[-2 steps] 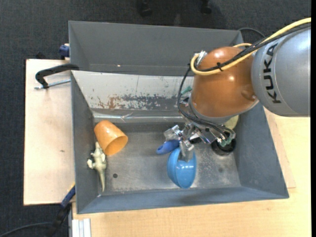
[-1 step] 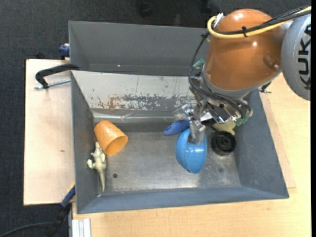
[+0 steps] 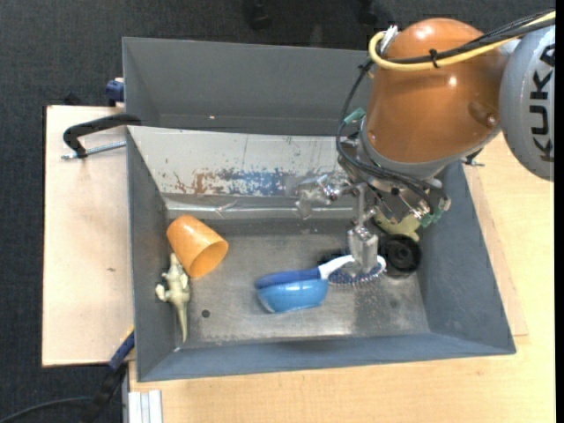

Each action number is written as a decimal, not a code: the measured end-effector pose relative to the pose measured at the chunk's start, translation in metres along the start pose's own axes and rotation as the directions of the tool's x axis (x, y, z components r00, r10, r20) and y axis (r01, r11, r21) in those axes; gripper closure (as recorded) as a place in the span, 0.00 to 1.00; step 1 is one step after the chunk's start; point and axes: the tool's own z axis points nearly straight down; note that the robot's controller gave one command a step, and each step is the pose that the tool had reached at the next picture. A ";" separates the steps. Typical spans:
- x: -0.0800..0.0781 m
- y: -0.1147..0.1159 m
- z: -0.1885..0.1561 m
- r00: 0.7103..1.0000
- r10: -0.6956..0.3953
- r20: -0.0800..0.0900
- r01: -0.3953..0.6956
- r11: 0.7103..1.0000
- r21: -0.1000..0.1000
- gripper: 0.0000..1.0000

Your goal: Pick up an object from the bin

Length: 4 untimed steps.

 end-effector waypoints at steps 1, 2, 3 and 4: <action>0.003 -0.031 0.118 0.963 0.271 -0.010 -0.271 0.963 -0.001 0.00; -0.017 0.028 0.205 0.973 0.233 -0.011 -0.233 0.973 -0.005 0.00; -0.019 0.023 0.200 0.971 0.239 0.000 -0.239 0.971 0.000 1.00; -0.012 0.049 0.067 0.979 0.205 0.006 -0.205 0.979 0.000 1.00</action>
Offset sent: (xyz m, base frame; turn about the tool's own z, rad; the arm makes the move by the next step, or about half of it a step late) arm 0.0144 -0.0279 -0.1155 0.2732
